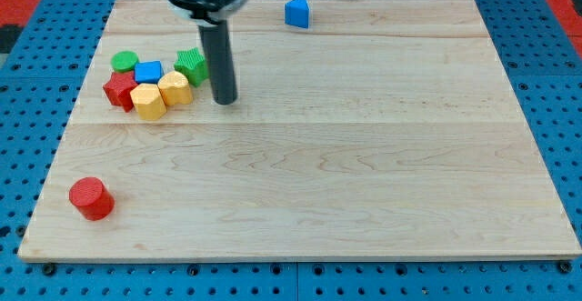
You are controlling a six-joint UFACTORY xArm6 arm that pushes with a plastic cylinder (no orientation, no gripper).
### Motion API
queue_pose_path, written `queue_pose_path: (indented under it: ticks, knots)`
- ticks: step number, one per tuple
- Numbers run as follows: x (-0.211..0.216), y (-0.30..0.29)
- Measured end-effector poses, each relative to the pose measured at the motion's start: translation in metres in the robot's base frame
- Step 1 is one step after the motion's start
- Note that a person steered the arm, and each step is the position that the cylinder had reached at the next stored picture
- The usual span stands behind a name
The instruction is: Separate the green star from the group of blocks
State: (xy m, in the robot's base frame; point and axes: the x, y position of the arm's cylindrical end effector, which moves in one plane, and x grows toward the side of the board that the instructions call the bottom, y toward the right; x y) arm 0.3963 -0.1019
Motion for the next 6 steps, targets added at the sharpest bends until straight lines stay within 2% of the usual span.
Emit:
queue_pose_path:
  ticks: [2,3,6]
  knots:
    - [-0.01,-0.025]
    - [-0.015,-0.055]
    - [-0.077,-0.028]
